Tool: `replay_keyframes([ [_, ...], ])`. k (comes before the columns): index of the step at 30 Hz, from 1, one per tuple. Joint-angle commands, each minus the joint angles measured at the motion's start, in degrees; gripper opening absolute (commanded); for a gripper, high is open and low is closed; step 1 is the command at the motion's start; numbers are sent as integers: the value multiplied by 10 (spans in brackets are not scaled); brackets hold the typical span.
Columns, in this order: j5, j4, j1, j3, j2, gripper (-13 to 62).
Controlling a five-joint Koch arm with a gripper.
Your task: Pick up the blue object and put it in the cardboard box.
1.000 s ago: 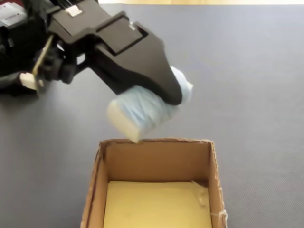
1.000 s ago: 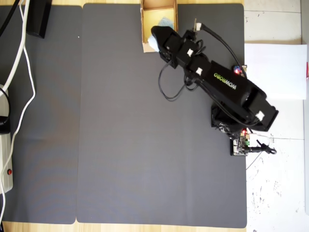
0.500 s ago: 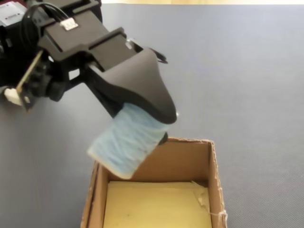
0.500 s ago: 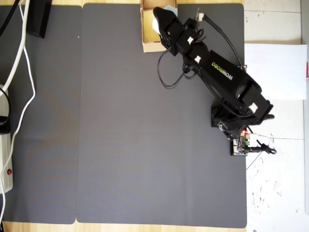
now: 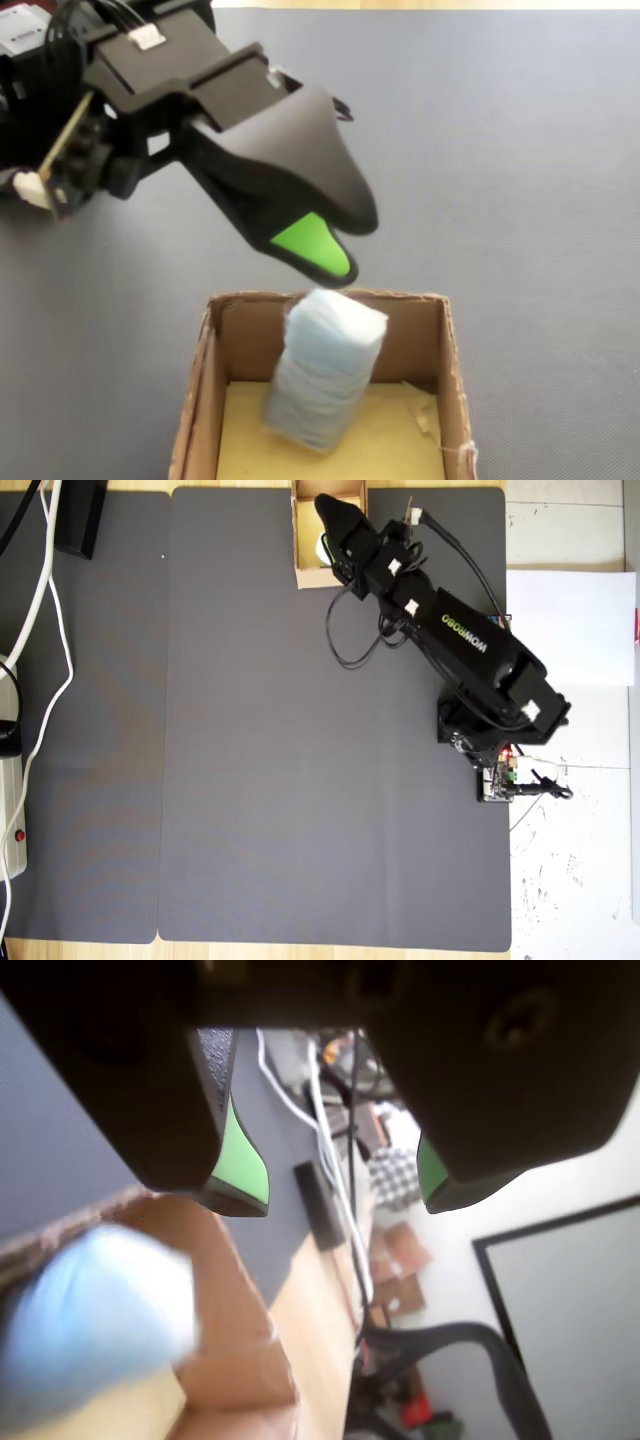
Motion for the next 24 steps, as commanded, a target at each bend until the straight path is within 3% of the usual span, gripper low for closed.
replay_keyframes([
  [1,6,-14,-22,-9,45,293],
  [24,16,-21,-323,205,264,341],
])
